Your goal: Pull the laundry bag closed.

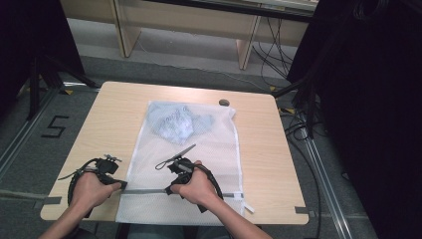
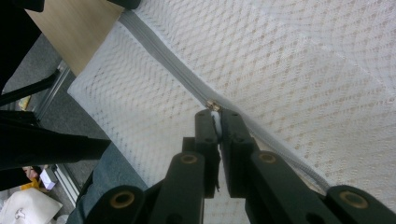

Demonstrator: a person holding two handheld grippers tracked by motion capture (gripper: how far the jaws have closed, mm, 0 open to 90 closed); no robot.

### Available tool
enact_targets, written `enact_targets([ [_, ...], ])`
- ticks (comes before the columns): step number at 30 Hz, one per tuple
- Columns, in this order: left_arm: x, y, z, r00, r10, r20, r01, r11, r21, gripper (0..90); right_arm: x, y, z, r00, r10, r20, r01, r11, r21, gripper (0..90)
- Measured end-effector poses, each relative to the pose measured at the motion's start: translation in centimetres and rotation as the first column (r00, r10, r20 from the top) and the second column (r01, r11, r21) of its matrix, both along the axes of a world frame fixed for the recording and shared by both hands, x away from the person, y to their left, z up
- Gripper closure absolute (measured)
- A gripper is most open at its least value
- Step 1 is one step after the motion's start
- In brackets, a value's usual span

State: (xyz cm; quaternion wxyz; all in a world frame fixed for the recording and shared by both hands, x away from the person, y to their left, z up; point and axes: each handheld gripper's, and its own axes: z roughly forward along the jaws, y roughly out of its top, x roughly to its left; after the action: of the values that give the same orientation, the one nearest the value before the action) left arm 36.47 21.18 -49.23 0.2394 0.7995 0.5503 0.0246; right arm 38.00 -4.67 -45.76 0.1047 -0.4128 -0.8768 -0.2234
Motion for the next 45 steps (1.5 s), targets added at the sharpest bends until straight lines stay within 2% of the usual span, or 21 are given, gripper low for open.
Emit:
enact_targets([
  [1,-0.1,-0.2,0.0,0.9995,0.028,-0.01,-0.028,0.9995,-0.013,89.9,0.0,0.0,0.0,1.0,0.003,-0.001,-0.003,1.0,0.004,87.1],
  [3,0.0,0.0,0.0,1.0,-0.006,0.008,0.006,1.0,0.001,89.9,0.0,-0.2,0.0,1.0,0.004,0.009,-0.004,1.0,-0.005,87.1],
  [5,-0.1,-0.1,0.0,0.9998,0.019,-0.008,-0.019,0.9998,-0.01,89.9,0.0,-0.3,0.1,1.0,0.004,0.004,-0.004,1.0,-0.002,87.1],
  [6,-0.1,-0.2,0.0,0.9996,0.027,-0.011,-0.027,0.9996,-0.012,89.9,0.0,-0.3,0.1,0.9999,-0.014,0.003,0.014,1.0,-0.003,87.1],
  [8,0.1,0.1,0.0,0.9999,-0.01,0.006,0.01,0.9999,0.004,89.9,-0.1,-0.3,0.1,0.9998,-0.019,-0.008,0.019,1.0,-0.003,87.1],
  [9,0.0,0.0,0.0,1.0,-0.007,0.004,0.007,1.0,0.002,89.9,0.1,-0.5,0.1,1.0,-0.002,0.01,0.002,1.0,-0.001,87.1],
  [11,0.0,0.0,0.0,1.0,-0.008,0.005,0.008,1.0,0.003,89.9,0.0,-0.5,0.2,0.9999,-0.014,0.003,0.014,1.0,-0.009,87.1],
  [16,0.0,0.1,0.0,1.0,-0.009,0.004,0.009,1.0,0.003,89.9,0.0,-0.7,0.2,0.9999,0.0,0.012,0.0,1.0,-0.004,87.1],
  [20,0.0,0.0,-0.1,1.0,0.0,0.008,0.0,1.0,-0.003,89.9,-0.1,-0.8,0.3,0.9998,-0.017,-0.005,0.017,1.0,-0.012,87.1],
  [25,0.0,0.0,-0.1,1.0,0.001,0.009,-0.001,1.0,-0.004,89.9,0.0,-1.1,0.3,0.9999,-0.004,0.011,0.004,1.0,-0.01,87.1],
  [28,0.0,0.0,-0.1,1.0,-0.001,0.008,0.001,1.0,-0.003,89.9,-0.1,-1.2,0.4,0.9998,-0.021,0.006,0.021,1.0,-0.01,87.1],
  [39,0.0,0.0,-0.1,1.0,-0.001,0.009,0.001,1.0,-0.003,89.9,0.0,-1.6,0.5,0.9998,-0.02,0.0,0.02,1.0,-0.016,87.1],
  [43,0.0,0.0,0.0,0.9999,-0.009,0.006,0.009,1.0,0.003,89.9,0.0,-1.7,0.3,0.9997,-0.019,0.014,0.019,1.0,-0.01,87.1],
  [45,-0.1,-0.1,0.0,0.9998,0.017,-0.008,-0.017,0.9998,-0.01,89.9,-0.1,-1.7,0.4,0.9994,-0.034,-0.003,0.034,0.999,-0.009,87.1],
])
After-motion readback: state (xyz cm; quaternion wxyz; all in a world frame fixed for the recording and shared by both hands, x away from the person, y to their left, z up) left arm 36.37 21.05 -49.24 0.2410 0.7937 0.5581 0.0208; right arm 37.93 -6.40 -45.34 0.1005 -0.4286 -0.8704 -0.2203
